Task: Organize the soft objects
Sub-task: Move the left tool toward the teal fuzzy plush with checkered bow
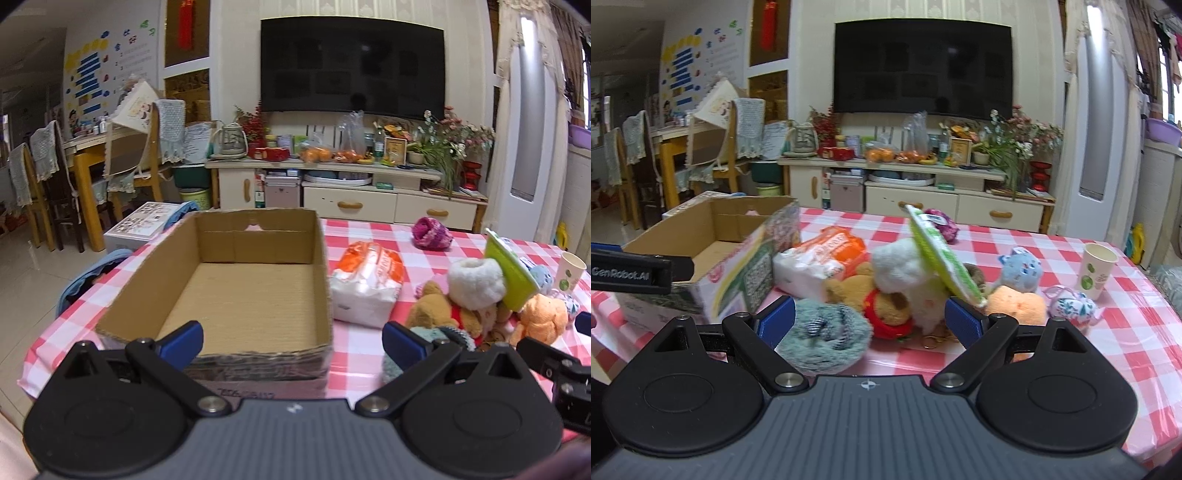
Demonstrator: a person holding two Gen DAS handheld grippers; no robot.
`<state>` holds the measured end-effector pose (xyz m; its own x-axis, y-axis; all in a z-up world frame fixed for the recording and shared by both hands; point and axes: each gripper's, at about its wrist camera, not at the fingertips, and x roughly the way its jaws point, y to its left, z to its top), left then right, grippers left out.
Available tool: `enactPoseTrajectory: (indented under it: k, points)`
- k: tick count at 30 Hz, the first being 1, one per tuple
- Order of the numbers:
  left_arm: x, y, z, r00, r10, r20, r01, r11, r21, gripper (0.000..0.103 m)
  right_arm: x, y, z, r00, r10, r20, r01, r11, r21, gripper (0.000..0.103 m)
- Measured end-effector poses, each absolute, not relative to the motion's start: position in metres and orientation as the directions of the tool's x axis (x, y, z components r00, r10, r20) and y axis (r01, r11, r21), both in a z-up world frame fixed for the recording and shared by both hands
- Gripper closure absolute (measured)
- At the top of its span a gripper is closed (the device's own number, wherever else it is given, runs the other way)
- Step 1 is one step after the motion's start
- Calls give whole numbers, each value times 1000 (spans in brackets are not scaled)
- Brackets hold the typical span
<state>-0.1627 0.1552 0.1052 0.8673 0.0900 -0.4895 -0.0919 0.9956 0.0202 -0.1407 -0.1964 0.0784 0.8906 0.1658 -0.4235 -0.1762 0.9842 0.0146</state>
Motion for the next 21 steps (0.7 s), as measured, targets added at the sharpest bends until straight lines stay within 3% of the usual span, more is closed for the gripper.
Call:
enactPoseTrajectory:
  k: [9,21]
  points:
    - [-165,163,100,870,77,-488,-95,995,-12,1,-144,-200,79,888,196,-417,-214,977,2,0]
    - [-163,114,85,869,-30,-493,78,994,76,1,-123,-262,55,896,32,-444,-17,999,37,0]
